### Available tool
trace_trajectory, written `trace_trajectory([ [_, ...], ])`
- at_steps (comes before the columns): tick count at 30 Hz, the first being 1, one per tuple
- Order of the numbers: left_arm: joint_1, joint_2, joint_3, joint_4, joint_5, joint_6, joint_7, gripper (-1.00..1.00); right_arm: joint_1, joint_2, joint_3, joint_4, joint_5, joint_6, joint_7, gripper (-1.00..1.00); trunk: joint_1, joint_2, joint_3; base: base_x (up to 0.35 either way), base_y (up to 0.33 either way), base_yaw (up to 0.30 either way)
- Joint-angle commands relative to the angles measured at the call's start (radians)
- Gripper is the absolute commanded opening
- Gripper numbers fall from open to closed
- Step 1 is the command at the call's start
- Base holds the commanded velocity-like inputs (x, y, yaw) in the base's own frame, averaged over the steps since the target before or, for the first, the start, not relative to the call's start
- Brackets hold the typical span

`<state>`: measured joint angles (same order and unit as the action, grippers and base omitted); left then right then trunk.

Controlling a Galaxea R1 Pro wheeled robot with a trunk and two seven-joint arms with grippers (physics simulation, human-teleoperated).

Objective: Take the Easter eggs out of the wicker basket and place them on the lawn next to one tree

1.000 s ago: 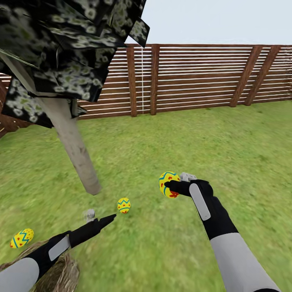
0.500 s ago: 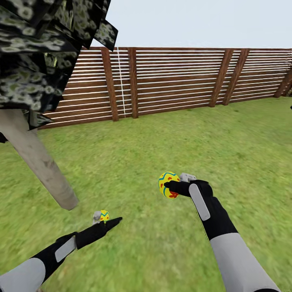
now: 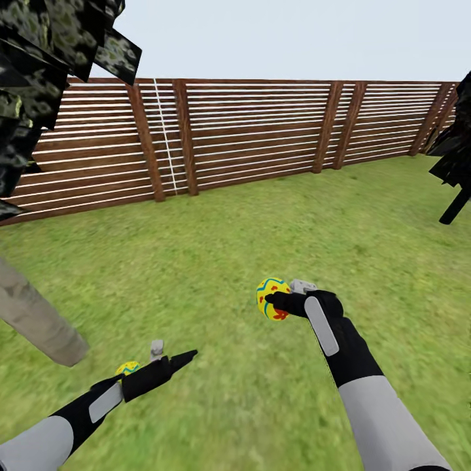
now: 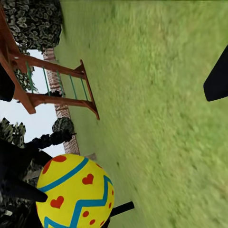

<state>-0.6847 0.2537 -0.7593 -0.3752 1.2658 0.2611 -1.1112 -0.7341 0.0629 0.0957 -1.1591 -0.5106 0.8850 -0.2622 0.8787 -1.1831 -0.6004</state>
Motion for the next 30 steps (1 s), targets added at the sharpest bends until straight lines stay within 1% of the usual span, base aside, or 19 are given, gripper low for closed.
trace_trajectory([
  [1,-0.001,0.001,-0.006,-0.001,0.01,0.01,-0.001,1.0,-0.001,0.001,0.001,0.0,-0.011,0.002,-0.01,-1.0,0.0,-0.001,-0.001,0.216,-0.27,-0.05],
  [6,-0.001,0.0,-0.007,-0.007,0.01,0.01,-0.002,1.0,-0.001,-0.003,0.0,-0.001,-0.009,0.002,-0.014,-1.0,0.0,-0.001,-0.001,0.216,-0.27,-0.008],
  [8,-0.001,-0.006,-0.007,-0.007,0.01,0.01,-0.003,1.0,-0.001,-0.002,0.001,-0.001,-0.009,0.002,-0.015,-1.0,0.0,-0.001,-0.001,0.216,-0.27,0.019],
  [9,-0.001,-0.01,-0.007,-0.006,0.009,0.01,-0.003,1.0,-0.001,-0.002,0.001,-0.001,-0.009,0.002,-0.015,-1.0,0.0,-0.001,-0.001,0.216,-0.27,0.152],
  [13,-0.001,-0.013,-0.007,-0.007,0.009,0.01,-0.003,1.0,-0.001,-0.002,0.001,0.005,-0.007,0.002,-0.016,-1.0,0.0,-0.001,-0.001,0.216,-0.27,0.203],
  [17,-0.001,-0.013,-0.008,-0.007,0.009,0.009,-0.004,1.0,-0.001,-0.001,0.001,0.01,-0.006,0.002,-0.017,-1.0,0.0,-0.001,-0.001,0.229,-0.257,0.029],
  [25,-0.001,-0.013,-0.008,-0.007,0.009,0.008,-0.004,1.0,-0.001,0.0,0.001,0.021,-0.006,0.002,-0.017,-1.0,0.0,-0.001,-0.001,0.323,-0.142,0.001],
  [30,-0.001,-0.014,-0.008,-0.006,0.009,0.009,-0.003,1.0,-0.001,0.0,0.001,0.025,-0.006,0.002,-0.017,-1.0,0.0,-0.001,-0.001,0.336,-0.031,0.0],
])
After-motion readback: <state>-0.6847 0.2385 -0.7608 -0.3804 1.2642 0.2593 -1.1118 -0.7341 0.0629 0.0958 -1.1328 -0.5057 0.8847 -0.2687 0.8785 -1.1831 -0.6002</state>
